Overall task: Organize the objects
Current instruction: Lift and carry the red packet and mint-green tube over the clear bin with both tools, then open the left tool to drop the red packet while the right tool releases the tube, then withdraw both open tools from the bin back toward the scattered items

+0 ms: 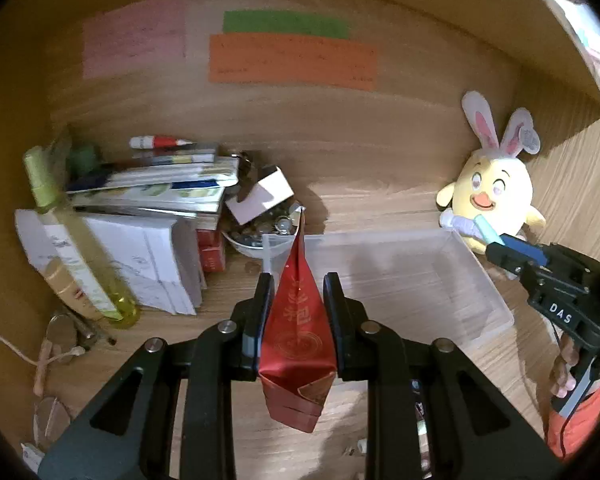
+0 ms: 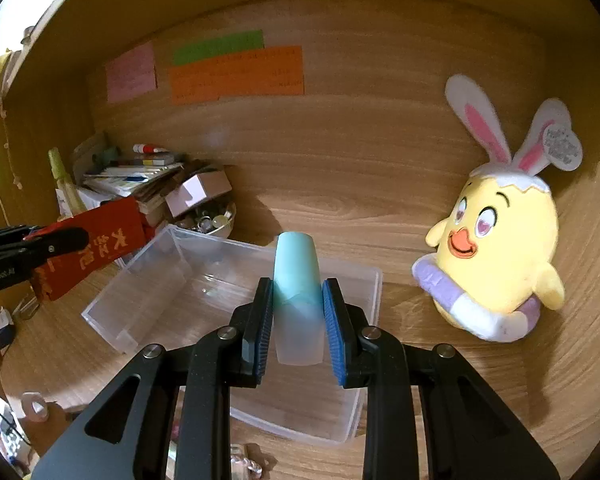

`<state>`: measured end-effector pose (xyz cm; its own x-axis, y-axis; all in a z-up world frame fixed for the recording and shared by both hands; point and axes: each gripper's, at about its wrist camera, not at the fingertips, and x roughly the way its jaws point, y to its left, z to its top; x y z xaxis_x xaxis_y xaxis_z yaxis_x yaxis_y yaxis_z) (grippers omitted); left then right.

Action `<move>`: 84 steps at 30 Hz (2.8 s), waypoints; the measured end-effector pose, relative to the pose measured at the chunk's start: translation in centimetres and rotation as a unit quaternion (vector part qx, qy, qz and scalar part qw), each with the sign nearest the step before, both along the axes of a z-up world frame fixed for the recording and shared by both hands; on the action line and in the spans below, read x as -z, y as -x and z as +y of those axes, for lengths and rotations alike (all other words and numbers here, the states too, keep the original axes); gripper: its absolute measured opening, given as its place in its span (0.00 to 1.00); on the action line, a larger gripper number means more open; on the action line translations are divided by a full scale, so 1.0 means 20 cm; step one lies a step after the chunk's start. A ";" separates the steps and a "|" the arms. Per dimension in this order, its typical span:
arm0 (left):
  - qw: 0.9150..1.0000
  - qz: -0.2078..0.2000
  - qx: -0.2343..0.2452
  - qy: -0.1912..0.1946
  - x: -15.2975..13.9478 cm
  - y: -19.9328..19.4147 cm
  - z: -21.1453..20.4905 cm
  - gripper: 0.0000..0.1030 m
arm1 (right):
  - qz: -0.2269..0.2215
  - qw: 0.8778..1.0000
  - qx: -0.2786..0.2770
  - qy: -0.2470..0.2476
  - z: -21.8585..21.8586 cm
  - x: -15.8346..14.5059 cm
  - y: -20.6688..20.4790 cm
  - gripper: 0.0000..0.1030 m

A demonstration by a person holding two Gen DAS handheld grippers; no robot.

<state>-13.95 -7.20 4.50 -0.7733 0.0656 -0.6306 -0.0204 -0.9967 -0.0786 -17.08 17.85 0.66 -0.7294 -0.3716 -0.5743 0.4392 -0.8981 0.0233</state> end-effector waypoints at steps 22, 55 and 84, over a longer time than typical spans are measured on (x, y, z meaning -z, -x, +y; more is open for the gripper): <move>0.995 -0.088 0.042 0.002 0.25 0.34 0.16 0.24 | -0.097 0.995 -0.013 -0.026 -0.05 0.29 0.22 0.22; 0.994 -0.090 0.060 0.017 0.17 0.21 0.21 0.62 | -0.038 0.998 -0.003 -0.043 -0.06 0.17 0.10 0.78; 0.998 -0.031 0.027 0.049 0.13 -0.49 0.07 0.94 | -0.005 0.999 -0.041 -0.013 -0.03 0.12 -0.55 0.81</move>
